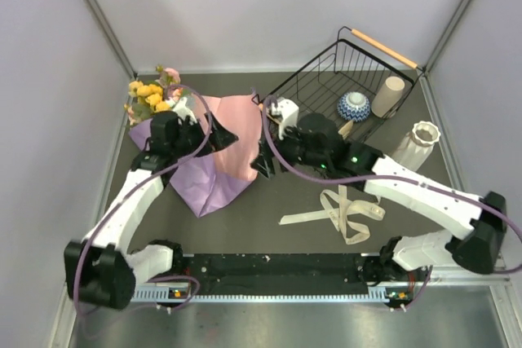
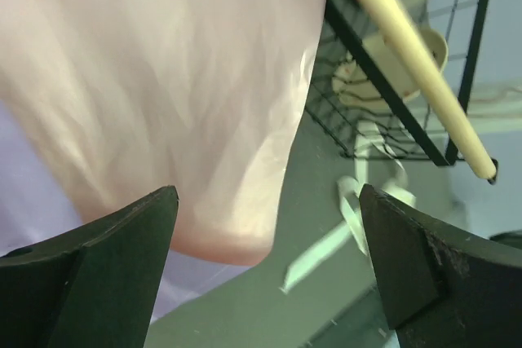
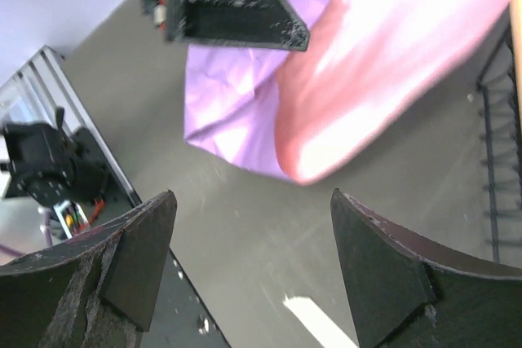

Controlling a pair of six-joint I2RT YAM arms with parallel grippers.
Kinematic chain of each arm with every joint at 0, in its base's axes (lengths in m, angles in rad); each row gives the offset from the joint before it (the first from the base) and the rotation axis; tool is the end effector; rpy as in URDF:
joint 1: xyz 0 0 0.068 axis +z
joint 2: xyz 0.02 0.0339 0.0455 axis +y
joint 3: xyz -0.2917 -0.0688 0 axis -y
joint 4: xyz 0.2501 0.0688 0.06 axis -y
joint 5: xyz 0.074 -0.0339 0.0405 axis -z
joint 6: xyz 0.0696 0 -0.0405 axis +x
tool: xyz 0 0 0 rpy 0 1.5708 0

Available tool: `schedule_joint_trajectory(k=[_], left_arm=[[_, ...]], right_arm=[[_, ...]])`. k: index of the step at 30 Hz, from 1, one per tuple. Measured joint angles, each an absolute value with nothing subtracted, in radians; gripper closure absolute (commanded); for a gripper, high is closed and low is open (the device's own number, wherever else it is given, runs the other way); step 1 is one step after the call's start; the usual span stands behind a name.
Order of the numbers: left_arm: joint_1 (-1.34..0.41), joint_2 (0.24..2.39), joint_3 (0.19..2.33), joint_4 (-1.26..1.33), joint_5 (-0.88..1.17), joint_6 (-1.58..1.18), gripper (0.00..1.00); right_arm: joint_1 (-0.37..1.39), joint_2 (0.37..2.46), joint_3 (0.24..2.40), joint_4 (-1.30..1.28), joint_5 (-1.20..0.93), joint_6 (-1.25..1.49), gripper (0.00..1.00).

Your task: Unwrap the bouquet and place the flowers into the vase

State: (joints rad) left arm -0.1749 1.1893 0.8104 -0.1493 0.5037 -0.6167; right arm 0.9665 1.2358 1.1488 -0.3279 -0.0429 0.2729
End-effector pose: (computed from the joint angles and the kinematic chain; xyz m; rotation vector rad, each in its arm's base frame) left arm 0.2724 -0.0822 0.2794 -0.1621 2.1807 -0.9926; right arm 0.1736 0.2567 0.3692 -0.7362 1.9513 0.8264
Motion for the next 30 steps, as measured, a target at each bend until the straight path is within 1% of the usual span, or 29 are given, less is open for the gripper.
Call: schedule_joint_trajectory(k=[2, 4, 6, 7, 8, 11, 12, 14, 15, 17, 19, 21, 24, 27, 30], left_arm=[[-0.176, 1.079, 0.844, -0.233, 0.416, -0.556, 0.01], [-0.178, 0.981, 0.867, -0.310, 0.278, -0.524, 0.01], [-0.173, 0.883, 0.867, -0.397, 0.071, -0.514, 0.01], [-0.165, 0.851, 0.859, -0.423, -0.002, -0.511, 0.01], [-0.141, 0.810, 0.838, -0.448, -0.067, -0.505, 0.01], [-0.075, 0.764, 0.788, -0.498, -0.123, -0.495, 0.02], [-0.060, 0.772, 0.772, -0.503, -0.114, -0.495, 0.07], [-0.053, 0.804, 0.748, -0.495, -0.082, -0.503, 0.13], [-0.053, 0.831, 0.728, -0.471, -0.047, -0.505, 0.14], [-0.053, 0.894, 0.707, -0.453, 0.003, -0.512, 0.19], [-0.053, 0.984, 0.706, -0.431, 0.064, -0.515, 0.19], [-0.057, 1.081, 0.728, -0.426, 0.108, -0.506, 0.19], [-0.081, 1.251, 0.817, -0.450, 0.130, -0.482, 0.17], [-0.131, 1.343, 0.888, -0.461, 0.099, -0.461, 0.17], [-0.197, 1.387, 0.952, -0.502, 0.002, -0.441, 0.19]], right_arm=[[0.966, 1.322, 1.221, -0.292, -0.073, 0.281, 0.23], [0.966, 1.392, 1.269, -0.236, -0.095, 0.294, 0.26], [0.966, 1.474, 1.321, -0.174, -0.113, 0.316, 0.39], [0.966, 1.512, 1.346, -0.153, -0.118, 0.323, 0.47], [0.966, 1.570, 1.390, -0.146, -0.124, 0.336, 0.59], [0.967, 1.745, 1.522, -0.120, -0.128, 0.359, 0.71], [0.968, 1.789, 1.542, -0.117, -0.119, 0.363, 0.72], [0.968, 1.842, 1.546, -0.128, -0.097, 0.367, 0.76], [0.968, 1.868, 1.544, -0.145, -0.077, 0.368, 0.76], [0.968, 1.893, 1.530, -0.153, -0.046, 0.367, 0.76], [0.968, 1.903, 1.499, -0.165, -0.022, 0.361, 0.77], [0.968, 1.903, 1.462, -0.173, 0.001, 0.350, 0.79], [0.965, 1.903, 1.399, -0.172, 0.036, 0.328, 0.85], [0.951, 1.901, 1.314, -0.161, 0.044, 0.317, 0.87], [0.932, 1.893, 1.227, -0.131, 0.033, 0.318, 0.86]])
